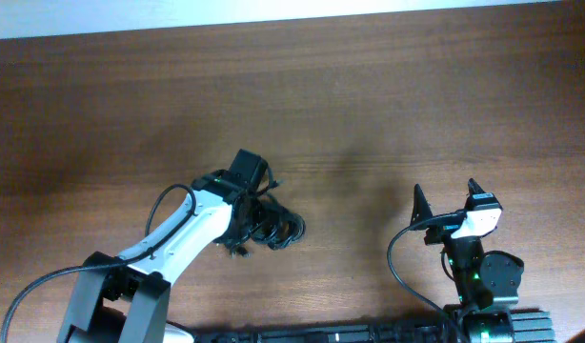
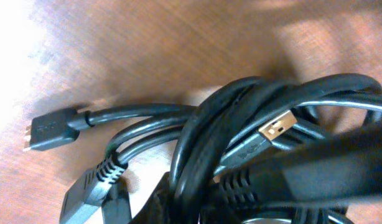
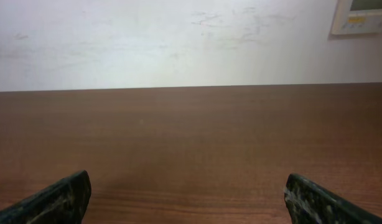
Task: Untangle cables
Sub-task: 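Close the left gripper on the black cable bundle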
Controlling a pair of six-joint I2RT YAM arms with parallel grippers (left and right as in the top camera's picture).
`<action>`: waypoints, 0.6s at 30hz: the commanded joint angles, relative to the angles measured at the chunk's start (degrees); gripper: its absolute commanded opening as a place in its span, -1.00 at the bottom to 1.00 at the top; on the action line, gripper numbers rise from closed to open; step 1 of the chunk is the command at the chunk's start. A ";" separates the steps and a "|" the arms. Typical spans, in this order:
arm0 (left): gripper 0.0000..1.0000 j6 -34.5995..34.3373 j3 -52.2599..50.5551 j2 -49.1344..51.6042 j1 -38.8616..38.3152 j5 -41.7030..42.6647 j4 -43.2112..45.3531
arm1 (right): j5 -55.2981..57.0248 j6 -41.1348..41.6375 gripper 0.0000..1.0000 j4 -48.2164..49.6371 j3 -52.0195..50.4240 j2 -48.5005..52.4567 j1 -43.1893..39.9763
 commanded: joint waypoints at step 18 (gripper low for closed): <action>0.01 6.43 -0.31 0.57 -0.22 -11.19 10.34 | 0.70 0.44 0.97 -0.39 -0.28 -0.37 -0.33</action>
